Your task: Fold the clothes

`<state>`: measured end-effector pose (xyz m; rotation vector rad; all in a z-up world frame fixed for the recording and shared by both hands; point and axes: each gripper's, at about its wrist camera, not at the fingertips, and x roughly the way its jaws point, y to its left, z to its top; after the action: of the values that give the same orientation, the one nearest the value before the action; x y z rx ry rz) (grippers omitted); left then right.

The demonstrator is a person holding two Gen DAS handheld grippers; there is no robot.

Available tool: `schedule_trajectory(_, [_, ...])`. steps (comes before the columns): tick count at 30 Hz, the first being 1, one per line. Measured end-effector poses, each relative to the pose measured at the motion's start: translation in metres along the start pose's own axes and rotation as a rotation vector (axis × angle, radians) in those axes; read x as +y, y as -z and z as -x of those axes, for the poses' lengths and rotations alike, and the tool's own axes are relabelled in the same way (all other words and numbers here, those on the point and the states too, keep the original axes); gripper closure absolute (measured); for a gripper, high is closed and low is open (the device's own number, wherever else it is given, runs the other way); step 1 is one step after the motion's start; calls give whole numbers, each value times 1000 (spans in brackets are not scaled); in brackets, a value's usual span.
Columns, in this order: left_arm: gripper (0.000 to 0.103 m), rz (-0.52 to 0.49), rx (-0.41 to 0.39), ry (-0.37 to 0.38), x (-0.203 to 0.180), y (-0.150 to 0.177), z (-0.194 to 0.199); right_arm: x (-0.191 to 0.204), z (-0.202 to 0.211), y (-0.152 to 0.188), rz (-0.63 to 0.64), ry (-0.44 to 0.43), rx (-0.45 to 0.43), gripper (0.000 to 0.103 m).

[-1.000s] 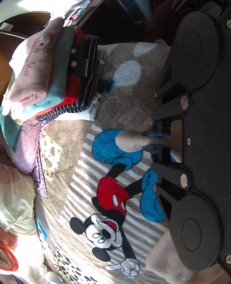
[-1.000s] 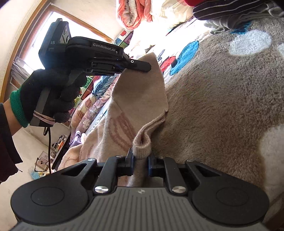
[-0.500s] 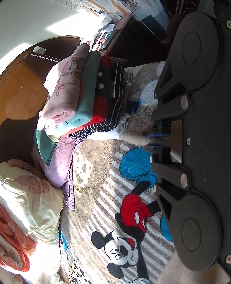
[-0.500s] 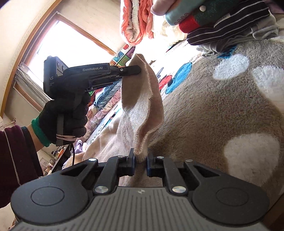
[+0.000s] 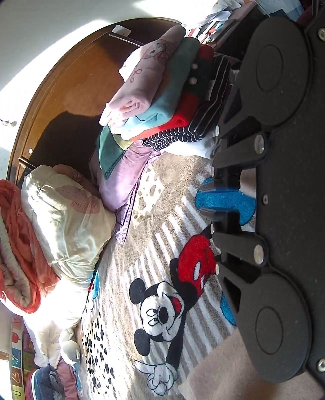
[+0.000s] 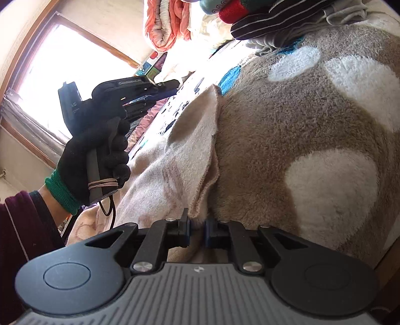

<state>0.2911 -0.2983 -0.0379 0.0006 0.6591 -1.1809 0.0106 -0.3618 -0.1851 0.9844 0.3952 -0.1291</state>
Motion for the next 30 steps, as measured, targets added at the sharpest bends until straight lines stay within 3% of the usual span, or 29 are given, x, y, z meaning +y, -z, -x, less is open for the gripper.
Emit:
schedule_trajectory(3, [95, -89, 47, 81, -20, 18, 21, -1, 0, 1, -11, -2, -2, 91])
schedule_trajectory(5, [95, -143, 95, 97, -34, 34, 20, -2, -1, -1, -13, -6, 0, 91])
schedule_trajectory(7, [95, -134, 114, 6, -37, 42, 9, -2, -1, -2, -13, -8, 1, 91])
schedule_trajectory(8, [95, -104, 143, -94, -37, 46, -6, -3, -2, -3, -11, -8, 3, 91])
schedule_trajectory(10, [95, -119, 215, -217, -38, 52, -31, -1, -1, -2, 0, -2, 5, 91])
schedule_trajectory(12, [95, -139, 168, -248, -44, 53, -34, 0, 0, -2, 7, 3, 4, 92])
schedule_trajectory(16, [95, -18, 57, -248, -42, 45, -10, -3, 5, -1, -13, -4, 2, 92])
schedule_trajectory(22, [93, -52, 60, -354, -68, 72, 59, 2, 21, -10, 21, 16, -12, 90])
schedule_trajectory(25, [93, -118, 66, -391, -94, 102, 87, 0, 38, -20, 28, 35, -59, 90])
schedule_trajectory(30, [88, -255, 83, -405, -133, 160, 88, 3, 38, -43, 110, 34, -144, 88])
